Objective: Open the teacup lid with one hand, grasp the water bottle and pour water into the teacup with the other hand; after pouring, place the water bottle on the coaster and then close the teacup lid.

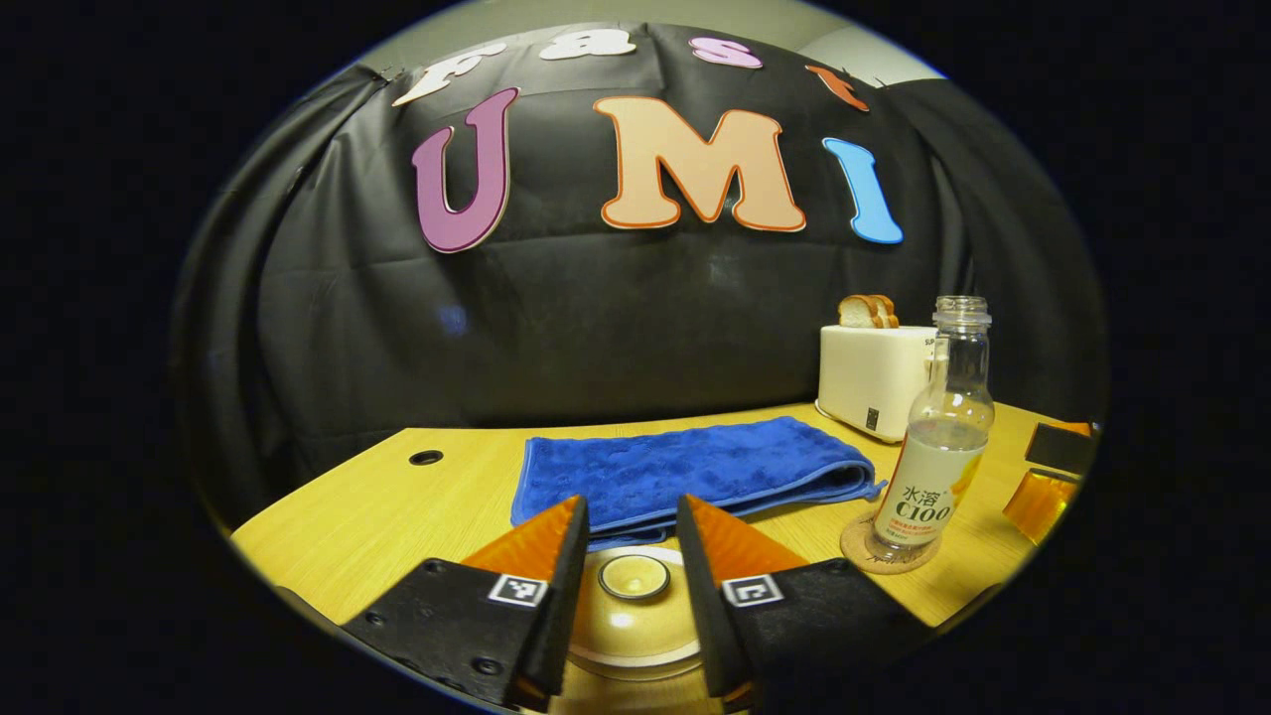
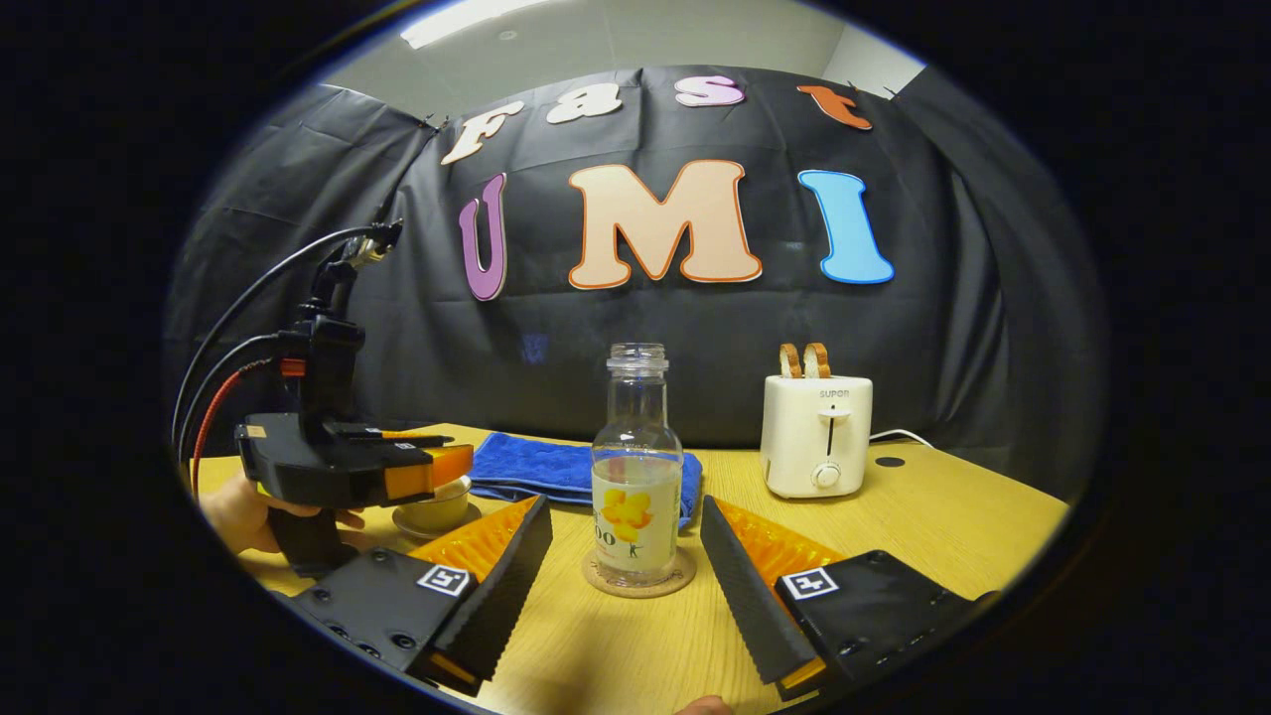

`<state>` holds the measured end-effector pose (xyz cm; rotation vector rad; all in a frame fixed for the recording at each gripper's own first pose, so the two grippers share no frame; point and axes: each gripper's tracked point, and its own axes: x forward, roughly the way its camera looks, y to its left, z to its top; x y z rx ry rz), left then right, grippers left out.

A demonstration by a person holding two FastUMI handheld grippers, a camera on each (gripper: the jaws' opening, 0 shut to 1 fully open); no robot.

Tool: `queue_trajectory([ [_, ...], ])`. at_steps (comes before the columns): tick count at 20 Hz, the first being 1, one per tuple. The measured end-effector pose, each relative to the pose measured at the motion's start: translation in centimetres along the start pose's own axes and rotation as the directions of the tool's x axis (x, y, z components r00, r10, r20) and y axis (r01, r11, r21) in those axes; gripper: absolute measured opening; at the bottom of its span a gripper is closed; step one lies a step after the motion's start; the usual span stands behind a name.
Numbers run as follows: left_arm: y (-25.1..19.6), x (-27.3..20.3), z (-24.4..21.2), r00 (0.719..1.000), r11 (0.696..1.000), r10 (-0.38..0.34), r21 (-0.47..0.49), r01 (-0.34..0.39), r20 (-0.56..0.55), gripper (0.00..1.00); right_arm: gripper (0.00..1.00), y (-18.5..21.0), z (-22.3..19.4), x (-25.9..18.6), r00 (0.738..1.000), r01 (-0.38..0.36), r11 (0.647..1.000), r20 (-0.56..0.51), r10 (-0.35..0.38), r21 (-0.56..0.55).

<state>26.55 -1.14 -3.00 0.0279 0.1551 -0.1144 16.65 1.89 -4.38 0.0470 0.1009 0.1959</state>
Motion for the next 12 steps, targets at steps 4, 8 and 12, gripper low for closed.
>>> queue_trajectory([
  [4, -0.7, -0.7, 1.2, 0.999, 0.999, -0.038, -0.025, 0.039, 0.038, 0.96, 0.97, -0.1, 0.0, -0.1, 1.0, 0.007, 1.0, 0.0, -0.007, -0.002],
  [8, 0.0, -2.3, 2.3, 0.997, 1.0, -0.007, 0.003, 0.007, 0.073, 0.97, 0.97, -0.2, 0.1, -0.5, 1.0, 0.018, 1.0, 0.002, -0.018, -0.002],
  [12, -0.2, -5.5, 2.0, 0.996, 1.0, 0.011, 0.006, -0.012, 0.089, 0.96, 0.97, -0.3, 0.0, -1.1, 1.0, 0.024, 1.0, -0.001, -0.024, -0.002],
])
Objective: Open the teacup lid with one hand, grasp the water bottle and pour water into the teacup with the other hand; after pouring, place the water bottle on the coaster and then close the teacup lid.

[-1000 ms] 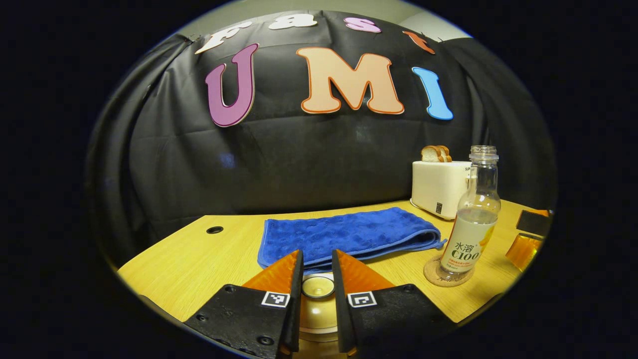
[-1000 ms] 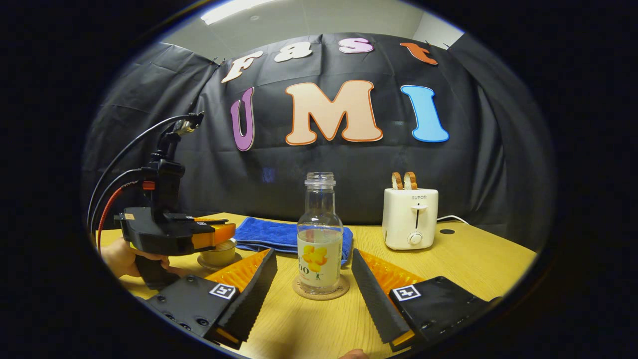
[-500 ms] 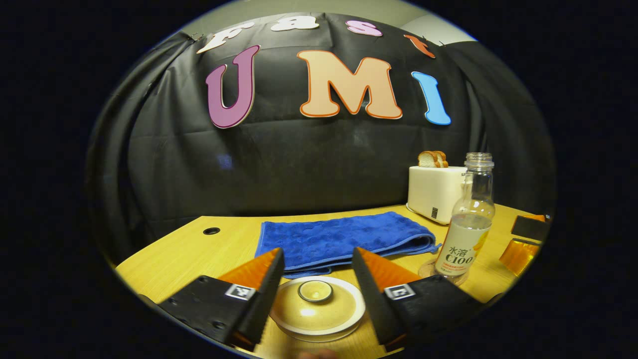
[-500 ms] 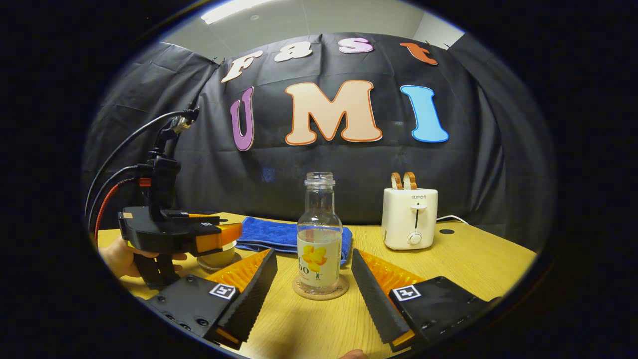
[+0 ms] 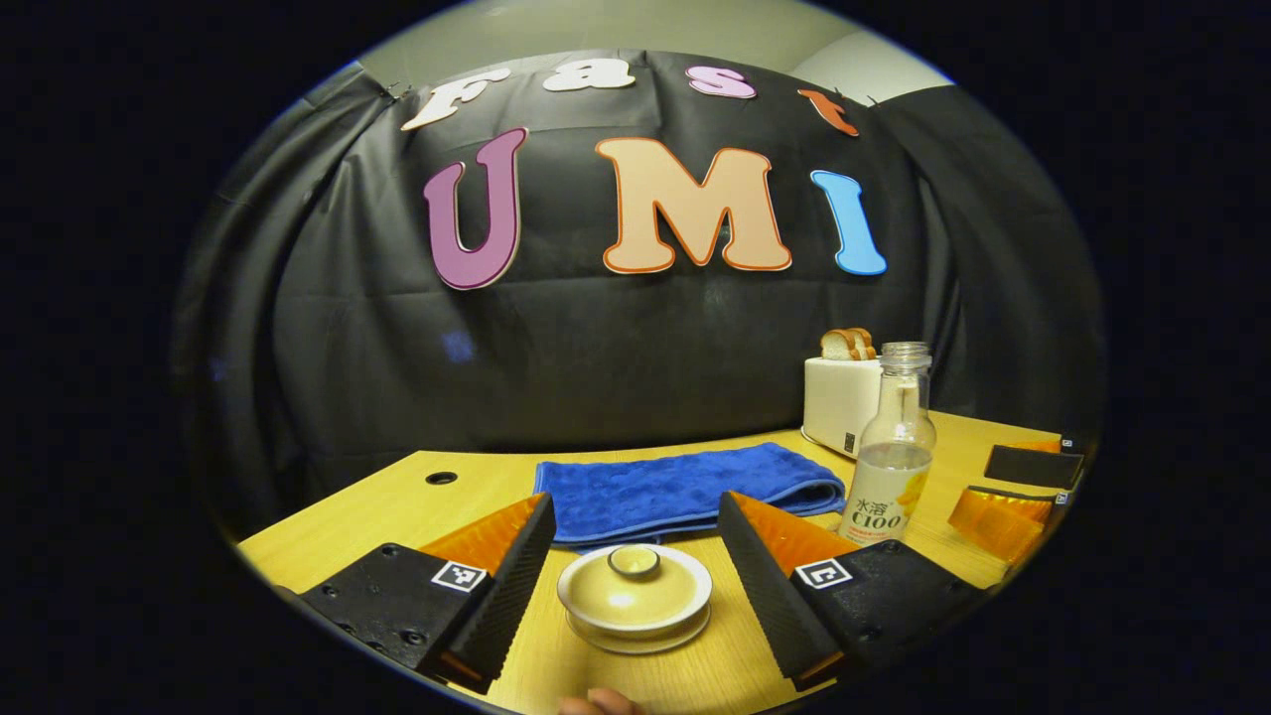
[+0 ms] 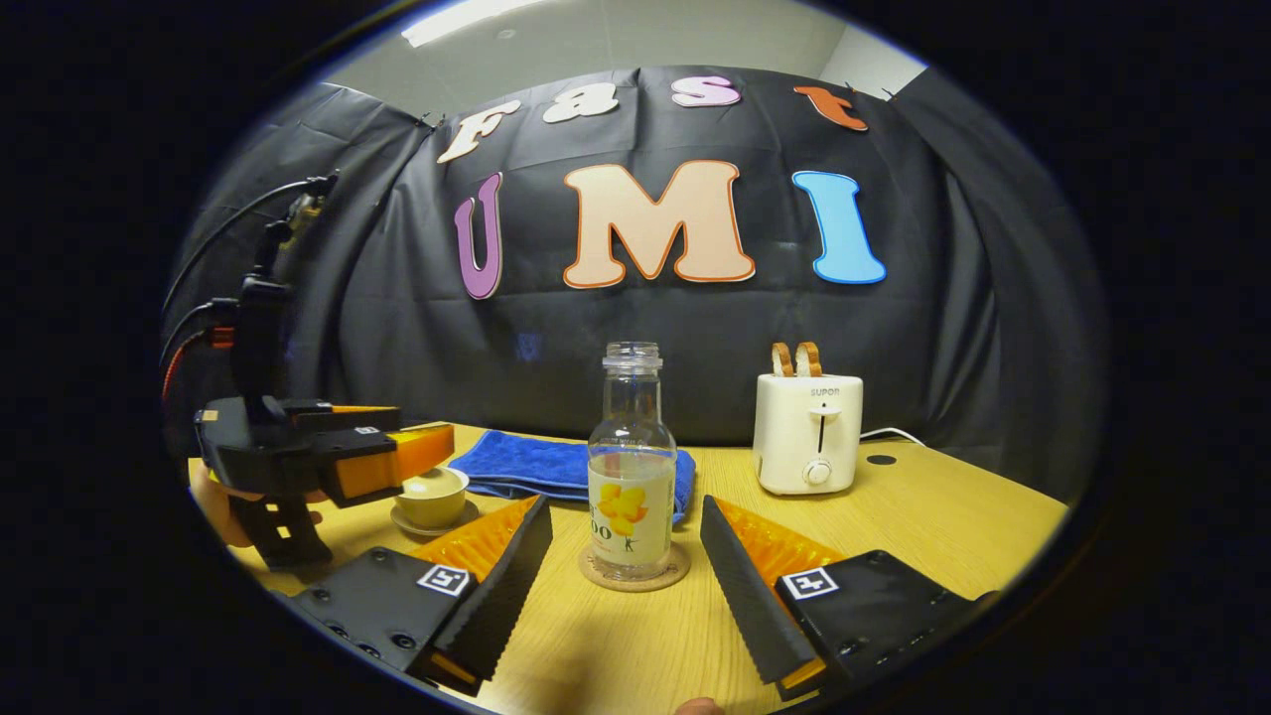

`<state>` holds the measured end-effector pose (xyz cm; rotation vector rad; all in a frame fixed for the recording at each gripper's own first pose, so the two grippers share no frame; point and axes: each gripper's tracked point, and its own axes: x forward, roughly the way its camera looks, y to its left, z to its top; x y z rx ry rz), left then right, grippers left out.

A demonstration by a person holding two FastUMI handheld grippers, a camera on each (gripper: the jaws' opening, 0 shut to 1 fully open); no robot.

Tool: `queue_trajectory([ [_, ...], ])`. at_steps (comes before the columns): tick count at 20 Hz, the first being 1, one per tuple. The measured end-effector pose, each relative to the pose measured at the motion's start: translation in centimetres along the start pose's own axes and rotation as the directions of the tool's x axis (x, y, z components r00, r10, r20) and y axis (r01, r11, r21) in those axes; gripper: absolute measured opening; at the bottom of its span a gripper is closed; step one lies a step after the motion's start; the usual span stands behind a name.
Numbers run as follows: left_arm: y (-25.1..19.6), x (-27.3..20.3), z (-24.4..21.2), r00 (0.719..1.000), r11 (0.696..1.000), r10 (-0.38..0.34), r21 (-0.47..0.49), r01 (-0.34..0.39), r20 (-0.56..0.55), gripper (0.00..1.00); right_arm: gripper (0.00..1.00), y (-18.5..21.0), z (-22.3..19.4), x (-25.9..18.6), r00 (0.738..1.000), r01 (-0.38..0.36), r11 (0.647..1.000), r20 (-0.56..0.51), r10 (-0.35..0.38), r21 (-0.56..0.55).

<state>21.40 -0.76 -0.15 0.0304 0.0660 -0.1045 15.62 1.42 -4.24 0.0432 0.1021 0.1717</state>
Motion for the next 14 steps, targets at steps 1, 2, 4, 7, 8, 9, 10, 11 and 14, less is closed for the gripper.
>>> queue_trajectory([
  [1, -0.1, -1.0, -0.1, 1.0, 1.0, 0.005, 0.006, -0.005, -0.006, 0.96, 0.96, 0.1, 0.1, -0.3, 1.0, -0.001, 1.0, 0.001, 0.001, 0.001],
  [2, -0.1, -2.0, 0.0, 1.0, 1.0, 0.014, 0.011, -0.014, -0.001, 0.96, 0.97, 0.3, 0.0, -0.7, 1.0, -0.003, 1.0, 0.002, 0.003, -0.002],
  [4, -0.5, -3.9, 0.3, 1.0, 1.0, 0.01, 0.008, -0.01, 0.009, 0.96, 0.97, 0.5, 0.1, -1.4, 1.0, -0.004, 1.0, 0.005, 0.004, -0.008],
  [7, -0.7, -6.5, 0.4, 1.0, 1.0, 0.011, 0.01, -0.011, 0.01, 0.96, 0.97, 1.2, 0.2, -2.5, 1.0, -0.013, 1.0, 0.004, 0.013, -0.013],
  [8, -0.7, -7.3, 0.4, 1.0, 1.0, 0.013, 0.007, -0.013, 0.009, 0.96, 0.97, 1.4, 0.1, -3.0, 1.0, -0.016, 1.0, 0.003, 0.016, -0.016],
  [9, -0.8, -8.1, 0.4, 1.0, 1.0, 0.013, 0.001, -0.013, 0.011, 0.96, 0.97, 1.6, 0.1, -3.4, 1.0, -0.021, 1.0, 0.0, 0.021, -0.022],
  [10, -0.8, -8.8, 0.6, 1.0, 1.0, 0.017, -0.006, -0.017, 0.018, 0.96, 0.96, 1.9, 0.0, -3.9, 1.0, -0.026, 0.999, -0.002, 0.026, -0.032],
  [11, -0.6, -9.5, 0.5, 1.0, 1.0, 0.02, -0.012, -0.02, 0.017, 0.96, 0.97, 2.0, 0.2, -4.4, 1.0, -0.026, 0.999, 0.0, 0.026, -0.041],
  [14, -0.5, -11.5, -0.2, 0.999, 0.999, 0.031, -0.038, -0.03, 0.009, 0.96, 0.97, 2.4, 0.2, -6.3, 0.999, -0.035, 0.998, -0.002, 0.035, -0.056],
])
